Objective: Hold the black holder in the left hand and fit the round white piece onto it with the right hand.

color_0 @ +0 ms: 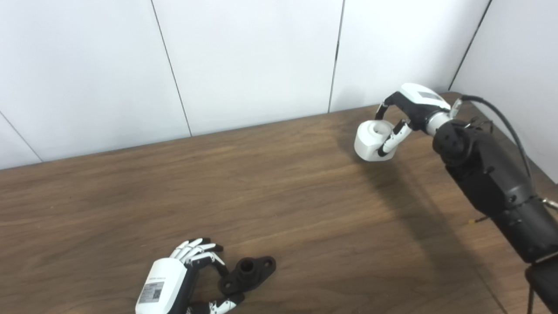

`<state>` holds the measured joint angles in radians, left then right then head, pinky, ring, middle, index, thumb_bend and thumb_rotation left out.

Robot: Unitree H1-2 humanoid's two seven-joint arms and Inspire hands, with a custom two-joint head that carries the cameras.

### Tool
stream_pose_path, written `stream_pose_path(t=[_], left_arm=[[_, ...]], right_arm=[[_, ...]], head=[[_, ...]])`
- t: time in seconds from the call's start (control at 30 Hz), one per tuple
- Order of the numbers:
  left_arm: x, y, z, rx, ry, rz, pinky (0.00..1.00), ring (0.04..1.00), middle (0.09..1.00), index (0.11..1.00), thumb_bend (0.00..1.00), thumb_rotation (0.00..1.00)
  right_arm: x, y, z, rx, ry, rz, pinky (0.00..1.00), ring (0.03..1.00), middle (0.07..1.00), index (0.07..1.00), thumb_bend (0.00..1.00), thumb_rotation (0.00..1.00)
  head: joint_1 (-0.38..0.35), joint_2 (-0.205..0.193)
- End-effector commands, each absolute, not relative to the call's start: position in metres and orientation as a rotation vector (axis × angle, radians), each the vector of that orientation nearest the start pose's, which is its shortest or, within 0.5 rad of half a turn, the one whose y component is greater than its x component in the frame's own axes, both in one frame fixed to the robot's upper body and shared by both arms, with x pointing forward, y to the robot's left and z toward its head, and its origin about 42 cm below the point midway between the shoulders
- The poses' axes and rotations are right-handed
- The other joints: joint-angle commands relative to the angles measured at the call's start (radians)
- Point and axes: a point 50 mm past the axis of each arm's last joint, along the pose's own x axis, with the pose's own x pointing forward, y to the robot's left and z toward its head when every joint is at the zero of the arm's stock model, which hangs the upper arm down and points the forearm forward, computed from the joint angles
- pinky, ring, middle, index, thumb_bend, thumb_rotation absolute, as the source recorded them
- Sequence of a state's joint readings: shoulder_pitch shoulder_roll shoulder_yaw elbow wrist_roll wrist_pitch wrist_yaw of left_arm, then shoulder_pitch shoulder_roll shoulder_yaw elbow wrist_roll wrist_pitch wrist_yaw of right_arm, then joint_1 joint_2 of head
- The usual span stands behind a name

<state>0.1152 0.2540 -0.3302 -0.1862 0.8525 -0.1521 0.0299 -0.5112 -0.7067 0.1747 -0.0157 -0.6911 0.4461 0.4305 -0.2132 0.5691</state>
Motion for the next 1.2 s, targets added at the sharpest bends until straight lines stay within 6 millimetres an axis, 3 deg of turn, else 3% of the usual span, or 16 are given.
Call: stream_pose_path(t=[0.0, 0.2, 0.77, 1.17], left_arm=[[0.222, 0.198, 0.096, 1.063, -0.218, -0.405, 0.86, 0.851, 0.758, 0.488, 0.51, 0.04], [0.222, 0.199, 0.096, 1.06, -0.216, -0.405, 0.87, 0.855, 0.76, 0.488, 0.51, 0.04], [0.222, 0.192, 0.1, 1.07, -0.229, -0.415, 0.92, 0.873, 0.777, 0.489, 0.51, 0.04], [0.22, 0.187, 0.114, 1.071, -0.217, -0.418, 0.95, 0.894, 0.788, 0.489, 0.51, 0.04]], right_arm=[[0.404, -0.364, 0.327, -1.391, 0.072, -0.026, 0.91, 0.937, 0.815, 0.488, 0.52, 0.14], [0.383, -0.341, 0.337, -1.42, 0.0, 0.018, 0.9, 0.935, 0.806, 0.487, 0.52, 0.14], [0.305, -0.264, 0.353, -1.432, -0.231, 0.232, 0.9, 0.924, 0.797, 0.485, 0.52, 0.14], [0.273, -0.223, 0.36, -1.375, -0.349, 0.309, 0.85, 0.924, 0.804, 0.484, 0.52, 0.14]], head=[[0.004, 0.005], [0.014, 0.019], [0.133, 0.132], [0.155, 0.213]])
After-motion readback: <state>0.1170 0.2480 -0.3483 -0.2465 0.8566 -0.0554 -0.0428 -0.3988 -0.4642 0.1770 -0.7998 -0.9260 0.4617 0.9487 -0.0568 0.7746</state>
